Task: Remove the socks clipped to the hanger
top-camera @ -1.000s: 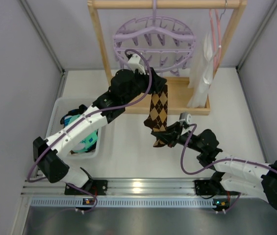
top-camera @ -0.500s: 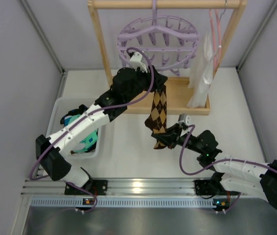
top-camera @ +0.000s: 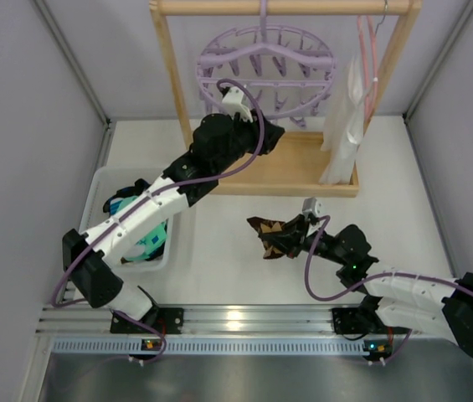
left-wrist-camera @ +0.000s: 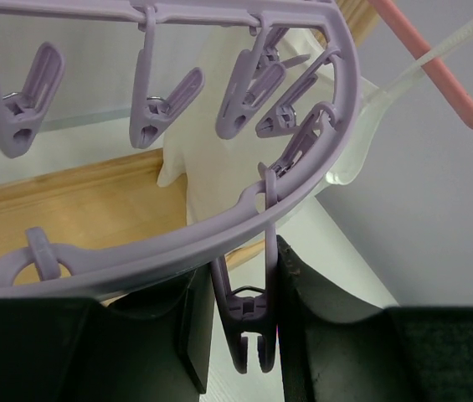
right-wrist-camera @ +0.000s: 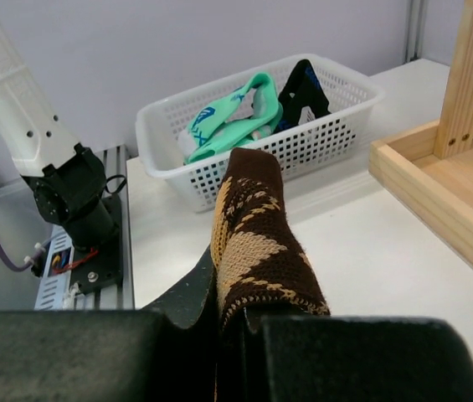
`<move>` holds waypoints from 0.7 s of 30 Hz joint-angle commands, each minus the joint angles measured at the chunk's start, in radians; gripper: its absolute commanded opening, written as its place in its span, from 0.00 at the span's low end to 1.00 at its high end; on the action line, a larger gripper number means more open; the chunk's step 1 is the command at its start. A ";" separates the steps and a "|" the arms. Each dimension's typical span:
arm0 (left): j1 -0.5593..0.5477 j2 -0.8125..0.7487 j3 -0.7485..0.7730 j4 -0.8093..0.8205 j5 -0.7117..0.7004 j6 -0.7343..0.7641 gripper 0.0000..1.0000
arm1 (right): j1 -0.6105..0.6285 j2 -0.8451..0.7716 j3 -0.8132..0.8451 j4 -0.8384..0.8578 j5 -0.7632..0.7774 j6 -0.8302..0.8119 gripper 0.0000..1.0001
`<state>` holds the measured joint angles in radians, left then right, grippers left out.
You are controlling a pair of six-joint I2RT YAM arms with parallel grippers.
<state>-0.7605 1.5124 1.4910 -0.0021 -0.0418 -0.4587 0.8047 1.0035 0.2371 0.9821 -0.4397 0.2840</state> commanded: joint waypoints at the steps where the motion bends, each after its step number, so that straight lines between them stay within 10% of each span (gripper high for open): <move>1: 0.006 -0.001 0.023 0.079 0.014 0.006 0.31 | 0.013 -0.014 -0.018 0.049 -0.005 0.009 0.00; 10: 0.004 -0.167 -0.185 0.062 -0.053 0.020 0.88 | 0.013 -0.075 -0.061 -0.055 0.064 0.024 0.00; 21: 0.006 -0.474 -0.319 -0.518 -0.513 -0.015 0.98 | 0.033 0.026 0.158 -0.324 0.075 -0.022 0.00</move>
<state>-0.7597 1.1072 1.1572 -0.2775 -0.3294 -0.4515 0.8127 0.9913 0.2939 0.7284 -0.3676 0.2890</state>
